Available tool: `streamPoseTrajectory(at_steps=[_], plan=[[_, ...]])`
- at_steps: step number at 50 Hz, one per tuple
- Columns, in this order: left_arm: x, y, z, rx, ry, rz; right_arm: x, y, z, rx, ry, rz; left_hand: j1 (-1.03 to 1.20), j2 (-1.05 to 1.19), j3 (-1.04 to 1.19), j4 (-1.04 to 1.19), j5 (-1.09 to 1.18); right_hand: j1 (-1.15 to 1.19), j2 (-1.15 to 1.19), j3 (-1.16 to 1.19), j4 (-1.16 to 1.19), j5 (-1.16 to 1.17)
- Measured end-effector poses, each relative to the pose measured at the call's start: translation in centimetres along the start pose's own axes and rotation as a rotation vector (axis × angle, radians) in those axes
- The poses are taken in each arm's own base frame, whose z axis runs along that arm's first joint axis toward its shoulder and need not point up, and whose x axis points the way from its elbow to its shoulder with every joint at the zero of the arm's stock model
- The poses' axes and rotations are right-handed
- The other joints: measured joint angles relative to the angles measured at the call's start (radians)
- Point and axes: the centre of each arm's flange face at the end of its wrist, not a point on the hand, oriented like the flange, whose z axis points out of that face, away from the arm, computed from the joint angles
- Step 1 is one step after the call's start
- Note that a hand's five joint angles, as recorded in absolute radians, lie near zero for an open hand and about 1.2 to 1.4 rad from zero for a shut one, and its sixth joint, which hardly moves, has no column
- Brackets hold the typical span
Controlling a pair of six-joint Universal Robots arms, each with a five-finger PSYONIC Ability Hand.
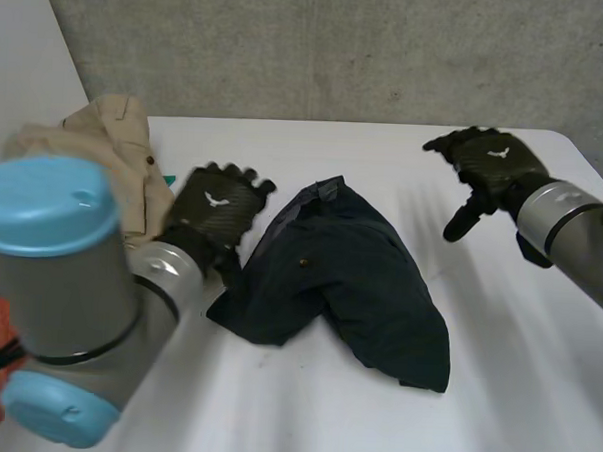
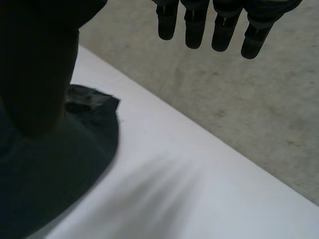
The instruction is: Fold the laundry.
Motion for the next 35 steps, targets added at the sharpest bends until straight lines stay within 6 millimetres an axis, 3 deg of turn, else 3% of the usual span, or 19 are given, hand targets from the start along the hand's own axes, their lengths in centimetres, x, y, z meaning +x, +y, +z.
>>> streamPoseTrajectory(at_steps=[5, 11, 16, 27, 29, 31, 33, 35], plan=[[-1.0, 2.2, -0.8, -0.048, 0.024, -0.020, -1.8, 0.3, -0.7, -0.016, -0.053, -0.044, 0.007, 0.002, 0.002, 0.004, 0.003, 0.000, 0.000, 0.000, 0.000, 0.000], [0.0, 6.4, -0.9, -0.164, 0.118, -0.054, -2.6, 0.5, -0.9, -0.022, -0.074, -0.074, 0.044, 0.026, 0.003, 0.035, 0.003, 0.000, 0.000, 0.000, 0.000, 0.000], [0.9, 8.4, -0.1, -0.196, 0.146, -0.071, -2.8, 0.9, -0.9, -0.030, -0.079, -0.076, 0.047, 0.028, 0.006, 0.037, 0.005, 0.000, 0.000, 0.000, 0.000, 0.000], [2.4, 10.1, 3.8, -0.092, 0.115, -0.026, -3.5, 1.9, -1.1, -0.050, -0.088, -0.072, 0.324, 0.302, 0.293, 0.305, 0.284, 0.000, 0.000, 0.000, 0.000, 0.000], [2.5, 10.5, 4.4, -0.097, 0.106, -0.001, -3.6, 1.9, -1.1, -0.050, -0.086, -0.073, 0.537, 0.505, 0.479, 0.492, 0.459, 0.000, 0.000, 0.000, 0.000, 0.000], [2.5, 10.6, 4.9, -0.097, 0.091, 0.022, -3.6, 2.0, -1.1, -0.050, -0.085, -0.073, 0.868, 0.821, 0.811, 0.811, 0.754, 0.000, 0.000, 0.000, 0.000, 0.000], [1.8, 10.1, 5.6, -0.080, 0.044, 0.056, -3.6, 1.9, -1.2, -0.048, -0.083, -0.074, 0.923, 0.969, 0.956, 0.974, 0.904, 0.000, 0.000, 0.000, 0.000, 0.000], [0.8, 8.6, 6.2, -0.041, -0.021, 0.076, -3.6, 1.8, -1.2, -0.046, -0.079, -0.074, 0.923, 0.985, 0.975, 0.993, 0.917, 0.000, 0.000, 0.000, 0.000, 0.000]])
